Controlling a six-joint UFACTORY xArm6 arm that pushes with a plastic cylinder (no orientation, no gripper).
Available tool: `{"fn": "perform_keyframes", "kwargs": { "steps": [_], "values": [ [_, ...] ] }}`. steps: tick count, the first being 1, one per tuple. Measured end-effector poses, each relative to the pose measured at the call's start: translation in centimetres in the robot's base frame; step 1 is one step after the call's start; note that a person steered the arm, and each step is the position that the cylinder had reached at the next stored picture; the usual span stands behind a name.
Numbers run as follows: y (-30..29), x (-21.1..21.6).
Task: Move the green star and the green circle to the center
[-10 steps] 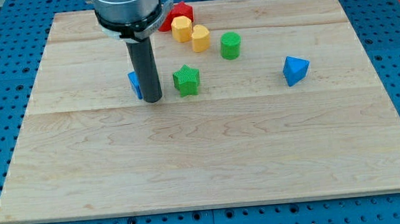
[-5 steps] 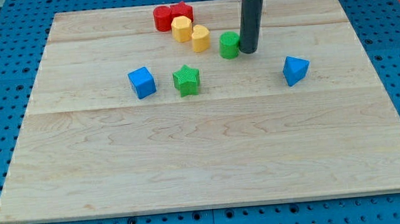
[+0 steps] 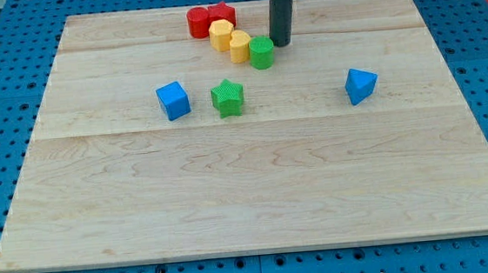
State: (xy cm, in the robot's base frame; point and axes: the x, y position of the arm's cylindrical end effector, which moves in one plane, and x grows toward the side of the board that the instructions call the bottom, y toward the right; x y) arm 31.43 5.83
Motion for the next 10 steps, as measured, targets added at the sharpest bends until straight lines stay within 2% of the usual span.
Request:
{"fn": "perform_keyframes", "kwargs": {
  "steps": [1, 2, 4, 5, 6, 7, 8, 9, 10],
  "values": [
    [-0.1, 2.8],
    [-1.5, 0.1],
    [-5.5, -1.3],
    [-8.8, 1.4],
    [-8.9, 3.6],
    [-13.0, 4.0],
    [-9.4, 8.5],
    [-7.0, 9.2],
    [-7.6, 13.0]
  ]
}}
